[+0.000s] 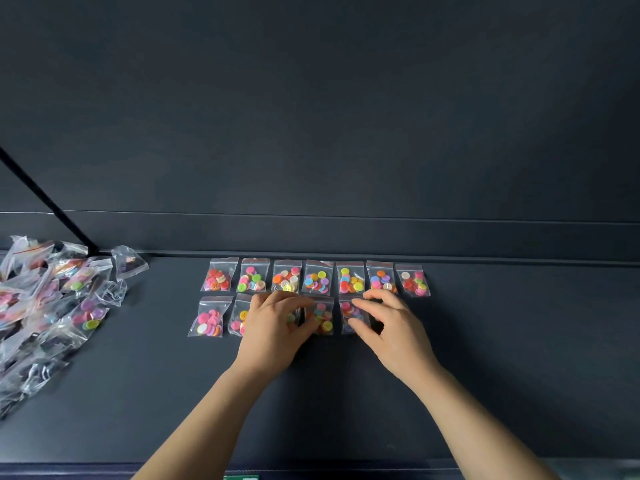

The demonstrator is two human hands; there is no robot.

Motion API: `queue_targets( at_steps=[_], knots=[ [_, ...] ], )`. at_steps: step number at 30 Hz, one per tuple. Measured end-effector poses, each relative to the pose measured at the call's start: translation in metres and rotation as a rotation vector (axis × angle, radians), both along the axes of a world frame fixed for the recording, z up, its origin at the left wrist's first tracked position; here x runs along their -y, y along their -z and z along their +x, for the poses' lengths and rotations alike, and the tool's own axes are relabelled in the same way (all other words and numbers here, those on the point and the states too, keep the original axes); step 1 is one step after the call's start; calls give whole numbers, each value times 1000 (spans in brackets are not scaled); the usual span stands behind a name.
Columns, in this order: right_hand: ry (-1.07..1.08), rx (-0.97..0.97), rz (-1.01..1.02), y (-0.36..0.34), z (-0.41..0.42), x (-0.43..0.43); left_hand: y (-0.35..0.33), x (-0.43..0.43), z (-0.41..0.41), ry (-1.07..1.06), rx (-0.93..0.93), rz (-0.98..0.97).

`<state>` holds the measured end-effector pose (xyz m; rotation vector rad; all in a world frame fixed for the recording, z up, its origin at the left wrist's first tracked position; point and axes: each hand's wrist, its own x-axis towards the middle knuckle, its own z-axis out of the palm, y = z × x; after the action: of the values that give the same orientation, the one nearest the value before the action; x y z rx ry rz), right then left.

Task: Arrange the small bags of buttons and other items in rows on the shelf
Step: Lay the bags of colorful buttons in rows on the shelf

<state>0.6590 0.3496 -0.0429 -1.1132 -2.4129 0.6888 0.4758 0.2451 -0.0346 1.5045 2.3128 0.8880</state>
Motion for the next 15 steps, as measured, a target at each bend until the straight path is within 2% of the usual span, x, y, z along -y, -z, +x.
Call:
queue_targets(
  at_steps=[4, 5, 11, 15],
  knots=[
    [112, -191, -69, -14, -10, -4, -15, 18, -8, -162, 368, 123],
    [132, -238, -91, -19, -16, -4, -21, 26, -12, -225, 412, 173],
    [133, -494, -379, -48, -81, 18, -47, 95, -59, -558, 450, 384],
    [1, -512, -455, -57, -145, 58, -51, 156, -100, -702, 420, 434]
  ],
)
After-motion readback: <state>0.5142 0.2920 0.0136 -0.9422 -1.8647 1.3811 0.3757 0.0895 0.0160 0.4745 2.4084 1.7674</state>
